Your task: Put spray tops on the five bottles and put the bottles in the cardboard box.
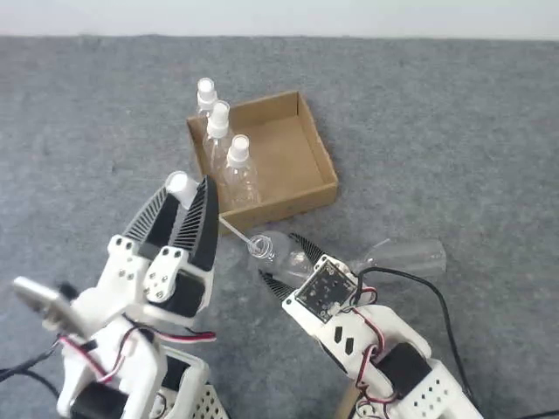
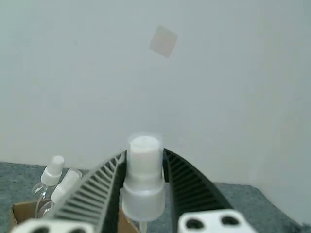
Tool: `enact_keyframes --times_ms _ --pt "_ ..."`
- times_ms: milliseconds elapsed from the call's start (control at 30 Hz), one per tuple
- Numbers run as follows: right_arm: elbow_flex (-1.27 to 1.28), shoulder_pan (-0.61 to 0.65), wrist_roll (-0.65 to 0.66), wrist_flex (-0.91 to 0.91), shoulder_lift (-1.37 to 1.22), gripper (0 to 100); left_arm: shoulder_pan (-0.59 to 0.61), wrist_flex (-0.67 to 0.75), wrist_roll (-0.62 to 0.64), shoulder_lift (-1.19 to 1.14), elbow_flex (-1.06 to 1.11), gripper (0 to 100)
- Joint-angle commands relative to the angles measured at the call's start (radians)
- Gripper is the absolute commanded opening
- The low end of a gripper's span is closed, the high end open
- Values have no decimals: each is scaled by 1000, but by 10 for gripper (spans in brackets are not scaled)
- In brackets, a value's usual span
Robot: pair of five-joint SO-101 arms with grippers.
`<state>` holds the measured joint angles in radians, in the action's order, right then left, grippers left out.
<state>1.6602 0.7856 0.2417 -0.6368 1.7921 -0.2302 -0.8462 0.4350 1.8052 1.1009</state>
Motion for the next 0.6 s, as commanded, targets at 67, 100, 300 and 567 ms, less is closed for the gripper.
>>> enact_keyframes --times_ms 67,100,300,567 --pt "3 -22 12 22 16 6 -9 34 -9 20 36 13" --pt "2 -24 12 22 16 6 -9 31 -9 20 36 13" --pt "2 -27 9 22 16 6 -11 37 -9 20 82 15" --pt "3 -28 9 22 16 6 -176 34 -115 20 136 16"
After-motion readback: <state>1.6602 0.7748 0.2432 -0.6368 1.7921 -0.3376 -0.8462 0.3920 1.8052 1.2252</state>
